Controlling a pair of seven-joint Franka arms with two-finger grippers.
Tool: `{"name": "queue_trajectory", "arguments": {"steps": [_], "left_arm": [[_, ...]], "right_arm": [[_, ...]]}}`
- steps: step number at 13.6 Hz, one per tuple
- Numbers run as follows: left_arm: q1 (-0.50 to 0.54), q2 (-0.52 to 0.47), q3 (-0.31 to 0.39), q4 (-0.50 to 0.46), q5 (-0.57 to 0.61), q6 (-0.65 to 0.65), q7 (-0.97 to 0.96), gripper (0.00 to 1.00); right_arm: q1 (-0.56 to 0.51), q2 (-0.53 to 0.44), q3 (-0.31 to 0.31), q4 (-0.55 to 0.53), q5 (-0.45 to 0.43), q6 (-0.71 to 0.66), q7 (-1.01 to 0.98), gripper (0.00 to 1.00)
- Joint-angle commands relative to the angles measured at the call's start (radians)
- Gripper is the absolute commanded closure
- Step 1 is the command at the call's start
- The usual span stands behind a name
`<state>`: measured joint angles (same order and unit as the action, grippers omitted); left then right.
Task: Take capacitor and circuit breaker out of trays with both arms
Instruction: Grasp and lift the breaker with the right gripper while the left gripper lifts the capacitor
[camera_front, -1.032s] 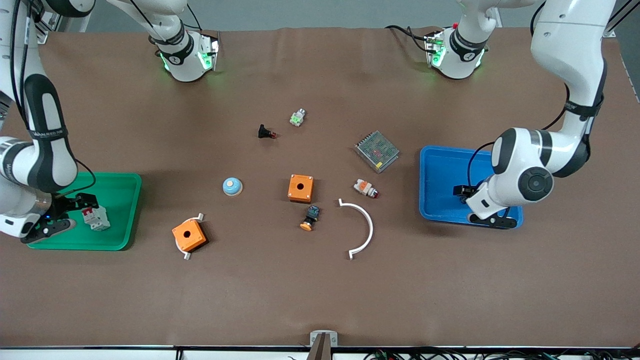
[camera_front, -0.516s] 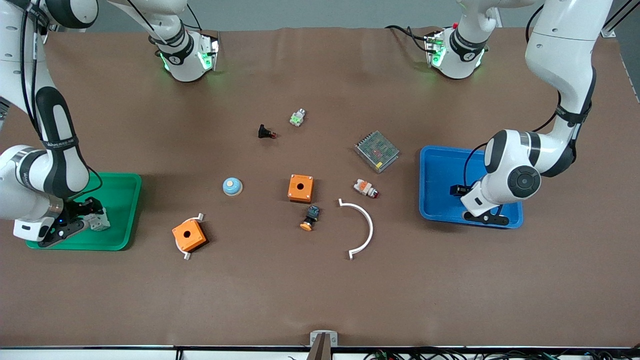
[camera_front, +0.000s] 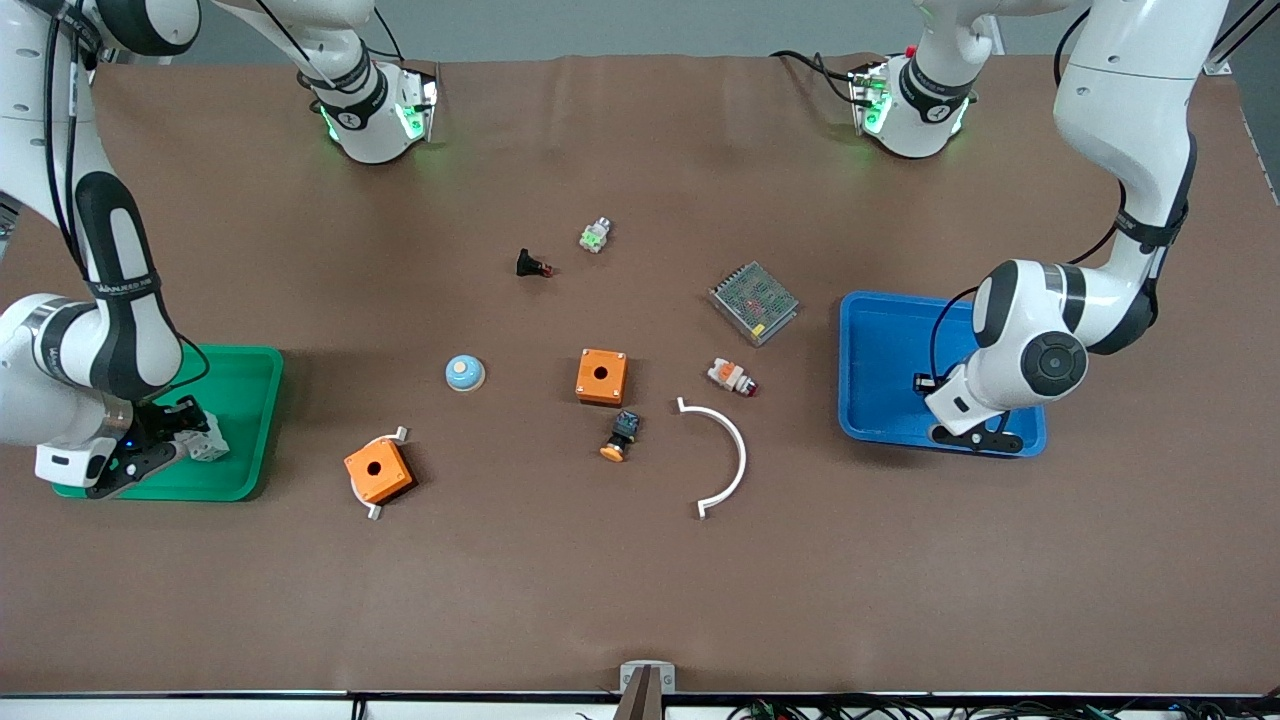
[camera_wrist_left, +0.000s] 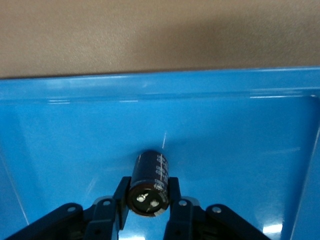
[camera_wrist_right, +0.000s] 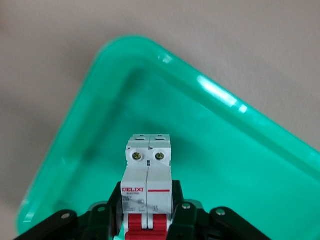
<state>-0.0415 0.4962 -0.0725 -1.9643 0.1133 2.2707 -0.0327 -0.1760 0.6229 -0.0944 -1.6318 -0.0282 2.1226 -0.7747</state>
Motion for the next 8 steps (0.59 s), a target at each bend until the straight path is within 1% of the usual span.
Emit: {"name": "queue_trajectory", "arguments": {"steps": [1, 2, 4, 5, 7, 8], "left_arm": [[-0.004, -0.034, -0.006, 0.024, 0.016, -0.004, -0.001, 1.00], [-0.011, -0.041, -0.010, 0.057, 0.005, -0.011, -0.007, 1.00], [-0.006, -0.039, -0.061, 0.125, -0.029, -0.025, -0.053, 1.00], [-0.012, -0.036, -0.075, 0.160, -0.053, -0.028, -0.073, 1.00], [-0.037, -0.004, -0.098, 0.244, -0.125, -0.030, -0.105, 1.00], [-0.063, 0.019, -0.099, 0.292, -0.148, -0.030, -0.128, 1.00]], "right_arm": [[0.077, -0.074, 0.001, 0.047, -0.016, -0.155, 0.162, 0.99], [0.108, -0.080, 0.002, 0.064, -0.016, -0.203, 0.234, 0.99], [0.192, -0.095, 0.005, 0.076, -0.001, -0.275, 0.406, 0.99], [0.240, -0.104, 0.005, 0.076, 0.016, -0.297, 0.487, 0.99], [0.323, -0.117, 0.005, 0.076, 0.066, -0.329, 0.671, 0.99], [0.361, -0.123, 0.005, 0.075, 0.108, -0.331, 0.755, 0.99]]}}
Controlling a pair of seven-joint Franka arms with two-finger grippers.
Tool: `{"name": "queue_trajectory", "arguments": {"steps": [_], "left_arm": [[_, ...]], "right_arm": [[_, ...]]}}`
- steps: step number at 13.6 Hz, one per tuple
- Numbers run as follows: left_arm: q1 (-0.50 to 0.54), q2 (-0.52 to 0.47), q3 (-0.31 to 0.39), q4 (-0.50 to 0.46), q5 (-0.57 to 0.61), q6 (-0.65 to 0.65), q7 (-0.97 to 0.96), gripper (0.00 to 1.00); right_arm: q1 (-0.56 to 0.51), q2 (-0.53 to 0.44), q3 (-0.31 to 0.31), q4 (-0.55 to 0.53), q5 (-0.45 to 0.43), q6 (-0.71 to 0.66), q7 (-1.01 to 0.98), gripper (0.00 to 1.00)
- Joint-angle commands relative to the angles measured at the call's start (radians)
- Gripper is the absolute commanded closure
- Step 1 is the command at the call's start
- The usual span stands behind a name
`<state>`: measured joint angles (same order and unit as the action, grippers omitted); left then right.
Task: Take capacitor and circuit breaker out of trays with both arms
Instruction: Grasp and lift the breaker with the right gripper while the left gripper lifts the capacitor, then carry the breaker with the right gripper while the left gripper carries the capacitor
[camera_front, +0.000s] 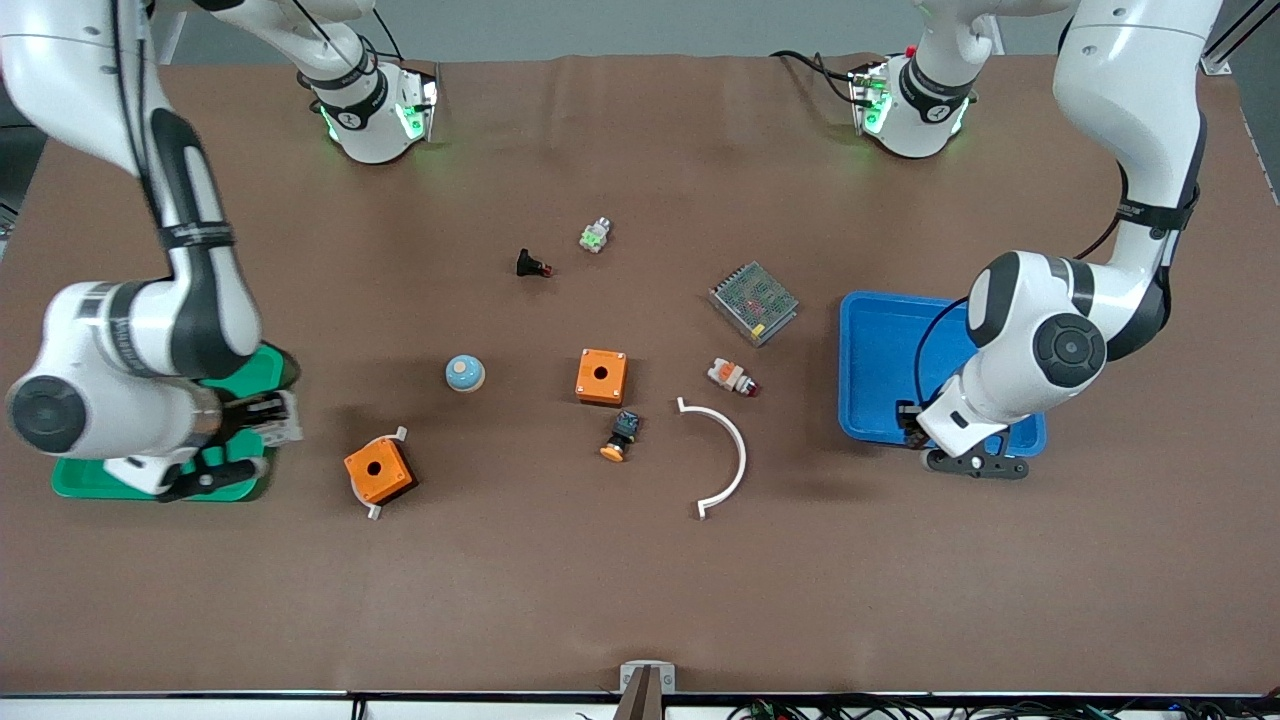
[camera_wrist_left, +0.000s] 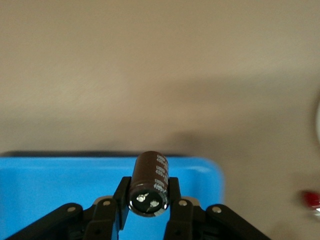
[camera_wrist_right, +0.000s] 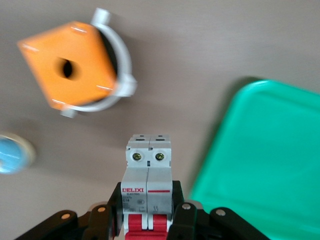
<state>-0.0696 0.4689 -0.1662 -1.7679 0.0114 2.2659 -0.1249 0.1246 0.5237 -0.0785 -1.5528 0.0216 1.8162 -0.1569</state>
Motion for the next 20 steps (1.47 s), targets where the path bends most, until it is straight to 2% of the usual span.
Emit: {"name": "queue_trajectory", "arguments": {"steps": [1, 6, 9, 12, 15, 16, 17, 18, 19, 20], "left_arm": [[-0.061, 0.068, -0.006, 0.129, -0.050, -0.025, -0.070, 1.00], [-0.232, 0.212, 0.005, 0.319, -0.039, -0.025, -0.330, 1.00], [-0.292, 0.279, 0.010, 0.412, -0.037, -0.025, -0.413, 1.00], [-0.372, 0.336, 0.057, 0.485, -0.039, -0.016, -0.498, 1.00], [-0.437, 0.370, 0.086, 0.518, -0.041, 0.010, -0.564, 1.00], [-0.449, 0.381, 0.086, 0.518, -0.041, 0.026, -0.571, 1.00], [-0.461, 0.387, 0.089, 0.518, -0.041, 0.030, -0.576, 1.00], [-0.484, 0.398, 0.102, 0.518, -0.041, 0.030, -0.590, 1.00], [-0.507, 0.407, 0.120, 0.518, -0.041, 0.035, -0.598, 1.00], [-0.527, 0.422, 0.138, 0.516, -0.041, 0.049, -0.602, 1.00]], "right_arm": [[0.091, -0.022, -0.010, -0.004, 0.082, -0.023, 0.198, 0.99], [0.258, -0.010, -0.010, -0.013, 0.118, 0.072, 0.501, 0.99], [0.346, 0.054, -0.010, -0.016, 0.121, 0.188, 0.675, 0.98], [0.386, 0.116, -0.010, -0.017, 0.173, 0.276, 0.724, 0.98], [0.395, 0.144, -0.010, -0.018, 0.175, 0.304, 0.723, 0.97], [0.392, 0.147, -0.010, -0.018, 0.175, 0.304, 0.718, 0.92], [0.391, 0.153, -0.010, -0.018, 0.176, 0.305, 0.717, 0.77], [0.395, 0.154, -0.010, -0.018, 0.178, 0.307, 0.717, 0.45], [0.391, 0.151, -0.010, -0.018, 0.178, 0.305, 0.718, 0.05], [0.385, 0.150, -0.010, -0.018, 0.178, 0.301, 0.718, 0.00]]}}
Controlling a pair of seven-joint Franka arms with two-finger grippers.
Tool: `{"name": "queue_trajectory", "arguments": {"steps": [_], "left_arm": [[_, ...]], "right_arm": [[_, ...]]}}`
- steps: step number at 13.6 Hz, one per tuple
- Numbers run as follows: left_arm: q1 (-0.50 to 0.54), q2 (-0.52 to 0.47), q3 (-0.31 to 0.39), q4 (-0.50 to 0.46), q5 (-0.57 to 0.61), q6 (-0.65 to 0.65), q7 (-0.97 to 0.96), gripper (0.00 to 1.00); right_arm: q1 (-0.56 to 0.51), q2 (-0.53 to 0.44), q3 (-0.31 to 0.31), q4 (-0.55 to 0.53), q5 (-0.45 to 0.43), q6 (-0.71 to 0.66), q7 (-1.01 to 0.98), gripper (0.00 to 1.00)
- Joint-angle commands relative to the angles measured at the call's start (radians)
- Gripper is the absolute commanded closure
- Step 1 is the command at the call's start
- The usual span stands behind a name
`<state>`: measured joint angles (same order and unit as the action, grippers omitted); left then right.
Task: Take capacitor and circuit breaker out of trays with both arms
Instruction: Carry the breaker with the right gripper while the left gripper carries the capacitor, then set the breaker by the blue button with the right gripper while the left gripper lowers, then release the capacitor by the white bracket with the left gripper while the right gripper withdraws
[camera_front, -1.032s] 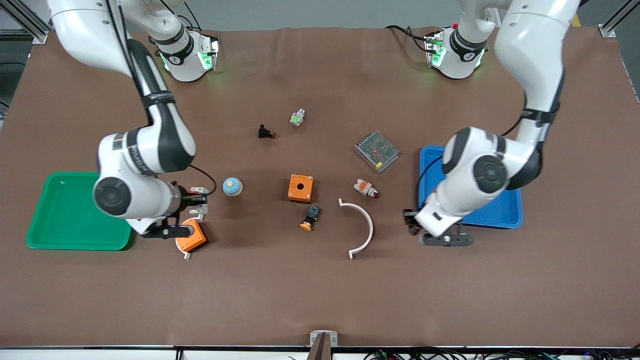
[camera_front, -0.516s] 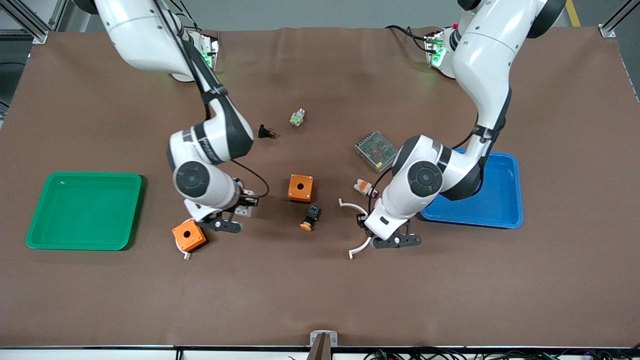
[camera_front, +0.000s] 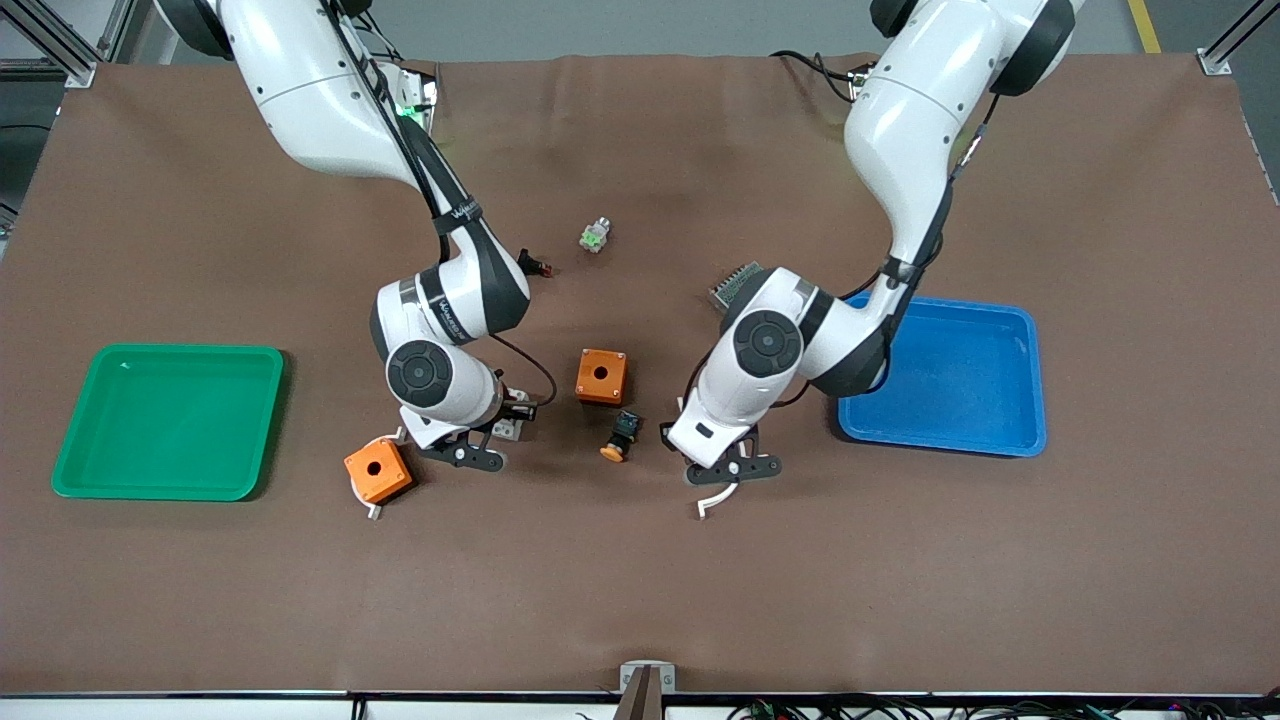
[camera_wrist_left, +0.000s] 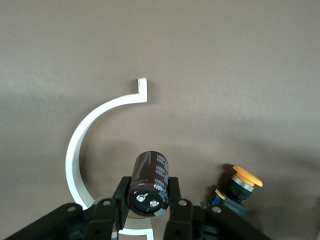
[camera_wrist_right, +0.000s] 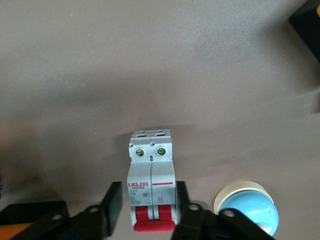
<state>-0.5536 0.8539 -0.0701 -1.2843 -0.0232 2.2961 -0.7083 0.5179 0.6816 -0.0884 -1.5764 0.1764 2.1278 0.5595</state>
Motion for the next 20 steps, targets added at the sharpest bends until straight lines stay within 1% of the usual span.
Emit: {"name": "queue_trajectory", "arguments": {"steps": [1, 3, 5, 6, 7, 8, 9, 10, 11, 12, 13, 14, 15, 16, 17, 18, 20], "left_arm": [[-0.061, 0.045, 0.049, 0.033, -0.004, 0.020, -0.031, 1.00], [-0.068, 0.054, 0.049, 0.031, -0.003, 0.022, -0.034, 0.99], [-0.068, 0.079, 0.062, 0.033, -0.004, 0.061, -0.028, 0.94], [-0.068, 0.088, 0.062, 0.033, -0.004, 0.083, -0.028, 0.82], [-0.068, 0.089, 0.064, 0.033, -0.004, 0.085, -0.026, 0.77], [-0.065, 0.089, 0.062, 0.033, -0.006, 0.089, -0.025, 0.64], [-0.063, 0.089, 0.062, 0.031, -0.006, 0.107, -0.028, 0.41], [-0.066, 0.091, 0.062, 0.028, -0.004, 0.118, -0.031, 0.26], [-0.065, 0.090, 0.062, 0.026, -0.004, 0.121, -0.033, 0.20], [-0.065, 0.085, 0.066, 0.026, -0.003, 0.121, -0.031, 0.14], [-0.060, 0.074, 0.066, 0.026, -0.001, 0.118, -0.030, 0.10], [-0.057, 0.056, 0.075, 0.026, -0.001, 0.112, -0.027, 0.03], [-0.057, 0.024, 0.090, 0.026, -0.003, 0.106, -0.026, 0.00], [-0.051, -0.010, 0.093, 0.022, -0.004, 0.086, -0.028, 0.00], [-0.039, -0.036, 0.093, 0.020, -0.004, 0.035, -0.033, 0.00], [-0.004, -0.083, 0.093, 0.017, -0.003, -0.025, -0.031, 0.00], [0.038, -0.183, 0.090, -0.024, -0.006, -0.130, -0.045, 0.00]], "right_arm": [[-0.010, -0.016, -0.001, 0.006, 0.023, -0.022, 0.007, 0.00], [-0.015, -0.071, -0.007, 0.010, 0.022, -0.086, 0.008, 0.00], [-0.050, -0.153, -0.010, 0.012, 0.020, -0.165, -0.007, 0.00], [-0.074, -0.195, -0.010, 0.013, 0.020, -0.210, -0.012, 0.00], [-0.096, -0.247, -0.010, 0.013, 0.015, -0.259, -0.015, 0.00], [-0.111, -0.290, -0.010, 0.013, 0.011, -0.316, -0.026, 0.00], [-0.130, -0.336, -0.011, 0.013, 0.006, -0.369, -0.024, 0.00], [-0.154, -0.379, -0.022, 0.012, -0.004, -0.409, -0.029, 0.00], [-0.185, -0.426, -0.030, 0.010, -0.043, -0.452, -0.039, 0.00], [-0.206, -0.462, -0.031, 0.010, -0.081, -0.489, -0.091, 0.00], [-0.228, -0.493, -0.033, 0.010, -0.121, -0.521, -0.166, 0.00], [-0.266, -0.525, -0.034, 0.009, -0.141, -0.540, -0.215, 0.00], [-0.306, -0.554, -0.034, 0.007, -0.141, -0.555, -0.231, 0.00], [-0.337, -0.576, -0.034, 0.007, -0.143, -0.568, -0.255, 0.00], [-0.360, -0.599, -0.034, 0.004, -0.144, -0.574, -0.316, 0.00], [-0.389, -0.622, -0.034, -0.004, -0.144, -0.577, -0.376, 0.00], [-0.438, -0.669, -0.034, -0.031, -0.144, -0.575, -0.459, 0.00]]}}
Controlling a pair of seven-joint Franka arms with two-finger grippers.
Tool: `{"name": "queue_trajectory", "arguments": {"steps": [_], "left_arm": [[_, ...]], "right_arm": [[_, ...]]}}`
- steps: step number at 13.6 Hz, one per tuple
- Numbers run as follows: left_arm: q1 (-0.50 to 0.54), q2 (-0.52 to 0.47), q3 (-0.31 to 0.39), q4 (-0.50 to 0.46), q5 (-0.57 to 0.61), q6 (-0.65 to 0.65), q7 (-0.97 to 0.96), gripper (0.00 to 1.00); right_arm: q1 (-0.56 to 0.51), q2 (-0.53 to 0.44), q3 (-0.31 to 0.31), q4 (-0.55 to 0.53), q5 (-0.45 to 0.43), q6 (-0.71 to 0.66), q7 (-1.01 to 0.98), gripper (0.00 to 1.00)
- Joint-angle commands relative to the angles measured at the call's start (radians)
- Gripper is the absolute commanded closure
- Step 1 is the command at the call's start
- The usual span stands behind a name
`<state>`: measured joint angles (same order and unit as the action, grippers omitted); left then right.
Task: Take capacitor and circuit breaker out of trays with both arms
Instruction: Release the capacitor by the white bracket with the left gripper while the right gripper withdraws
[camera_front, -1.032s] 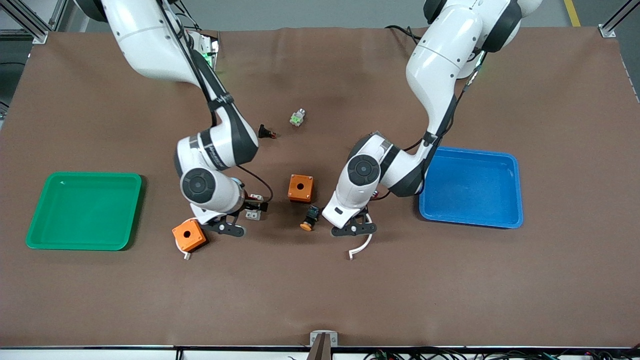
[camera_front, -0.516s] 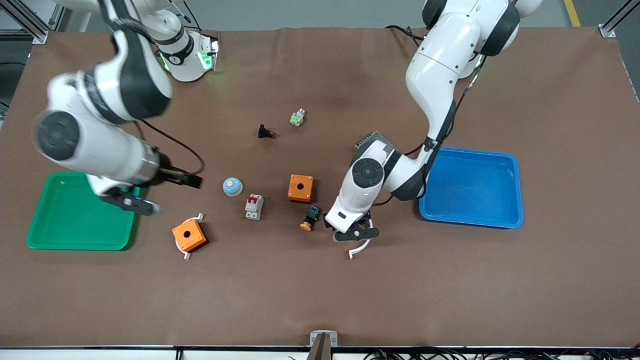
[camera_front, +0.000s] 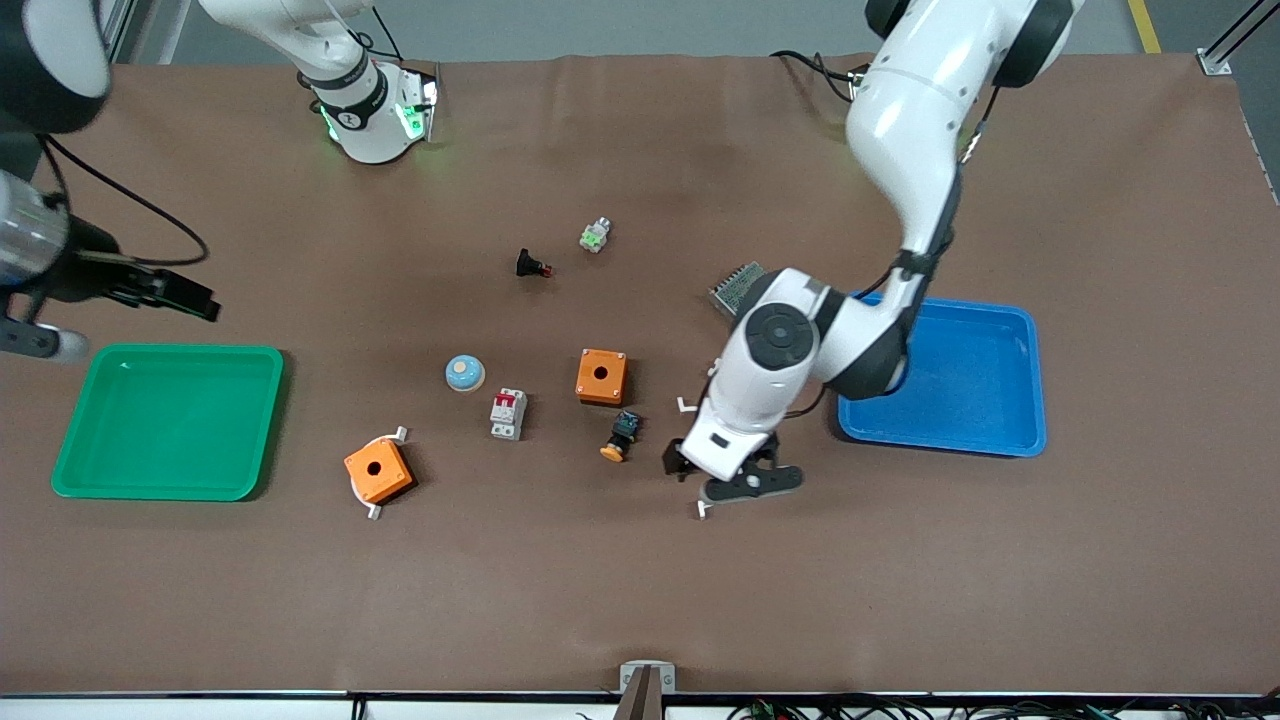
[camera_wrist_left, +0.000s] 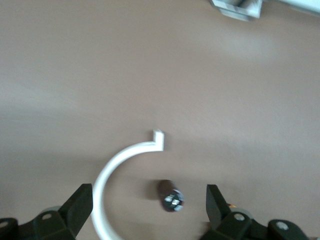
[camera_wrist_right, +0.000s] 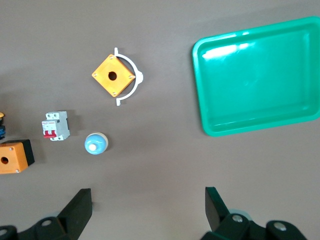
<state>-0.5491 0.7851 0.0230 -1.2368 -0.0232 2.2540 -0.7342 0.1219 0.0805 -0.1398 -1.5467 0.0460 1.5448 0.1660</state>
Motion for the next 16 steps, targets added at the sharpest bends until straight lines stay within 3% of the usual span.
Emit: {"name": "queue_trajectory", "arguments": {"steps": [1, 4, 7, 10, 16], "left_arm": [[0.072, -0.169, -0.001, -0.096, -0.001, -0.135, -0.002, 0.00], [0.182, -0.341, -0.008, -0.222, 0.000, -0.227, 0.186, 0.00], [0.273, -0.499, -0.009, -0.370, 0.000, -0.232, 0.370, 0.00], [0.354, -0.654, -0.009, -0.496, 0.000, -0.235, 0.530, 0.00], [0.416, -0.822, -0.011, -0.518, 0.000, -0.388, 0.634, 0.00]], "right_arm": [[-0.065, -0.092, 0.017, -0.075, -0.014, 0.009, -0.125, 0.00], [-0.088, -0.148, 0.017, -0.113, -0.028, 0.020, -0.190, 0.00], [-0.091, -0.171, 0.017, -0.128, -0.049, 0.021, -0.216, 0.00], [-0.093, -0.234, 0.017, -0.215, -0.049, 0.087, -0.224, 0.00], [-0.093, -0.234, 0.019, -0.204, -0.051, 0.077, -0.261, 0.00]]}}
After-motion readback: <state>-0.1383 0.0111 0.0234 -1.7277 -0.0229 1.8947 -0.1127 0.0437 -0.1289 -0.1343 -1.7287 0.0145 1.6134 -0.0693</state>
